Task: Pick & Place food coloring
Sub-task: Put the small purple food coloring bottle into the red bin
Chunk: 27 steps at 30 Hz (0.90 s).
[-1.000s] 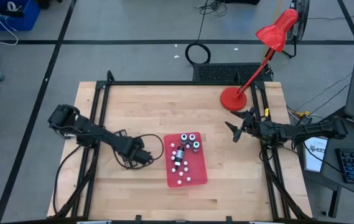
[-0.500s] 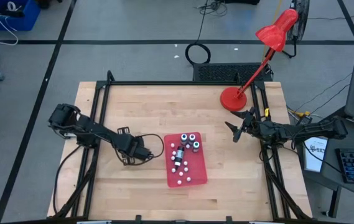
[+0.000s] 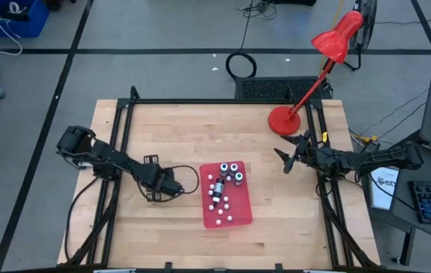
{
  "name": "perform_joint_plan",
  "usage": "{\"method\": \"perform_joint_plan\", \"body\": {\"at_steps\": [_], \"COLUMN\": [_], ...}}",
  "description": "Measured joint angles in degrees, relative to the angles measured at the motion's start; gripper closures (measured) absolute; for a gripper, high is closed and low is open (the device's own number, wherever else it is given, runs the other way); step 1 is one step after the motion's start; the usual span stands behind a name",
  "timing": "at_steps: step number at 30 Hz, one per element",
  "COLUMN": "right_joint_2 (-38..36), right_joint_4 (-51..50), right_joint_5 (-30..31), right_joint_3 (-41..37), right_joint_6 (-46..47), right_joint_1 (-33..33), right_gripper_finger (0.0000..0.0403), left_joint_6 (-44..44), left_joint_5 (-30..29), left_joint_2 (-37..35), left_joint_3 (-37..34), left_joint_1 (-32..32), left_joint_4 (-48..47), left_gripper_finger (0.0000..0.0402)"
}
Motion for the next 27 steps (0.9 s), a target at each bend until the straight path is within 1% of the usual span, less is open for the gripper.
{"method": "perform_joint_plan", "body": {"at_steps": [5, 8, 11, 15, 21, 24, 27], "right_joint_2": [0.0, 0.0, 0.0, 0.0, 0.02, 0.0, 0.02], "right_joint_4": [0.0, 0.0, 0.0, 0.0, 0.0, 0.02, 0.02], "right_joint_5": [0.01, -0.01, 0.0, -0.01, -0.01, -0.01, -0.01], "right_joint_3": [-0.01, 0.0, 0.01, -0.01, 0.0, 0.01, 0.01], "right_joint_6": [0.0, 0.0, 0.0, 0.0, 0.0, 0.0, 0.0], "right_joint_1": [0.01, -0.01, 0.01, 0.01, 0.01, 0.01, -0.01], "right_gripper_finger": [0.0124, 0.0124, 0.0124, 0.0124, 0.0124, 0.0124, 0.0124], "left_joint_6": [1.36, 4.05, 4.44, 6.45, 6.1, 6.4, 5.97], "left_joint_5": [-0.81, -0.82, -0.33, 2.84, 4.64, 4.68, 4.75], "left_joint_2": [0.02, 0.04, 0.04, 0.02, -0.02, -0.05, -0.03], "left_joint_3": [0.07, 0.05, 0.03, 0.0, 0.09, 0.11, 0.06], "left_joint_1": [0.03, 0.04, 0.08, 0.96, 2.46, 3.21, 3.69], "left_joint_4": [1.74, 1.88, 2.45, 4.08, 8.47, 12.27, 17.64], "left_gripper_finger": [0.019, 0.019, 0.0195, 0.0226, 0.0291, 0.0315, 0.0327]}}
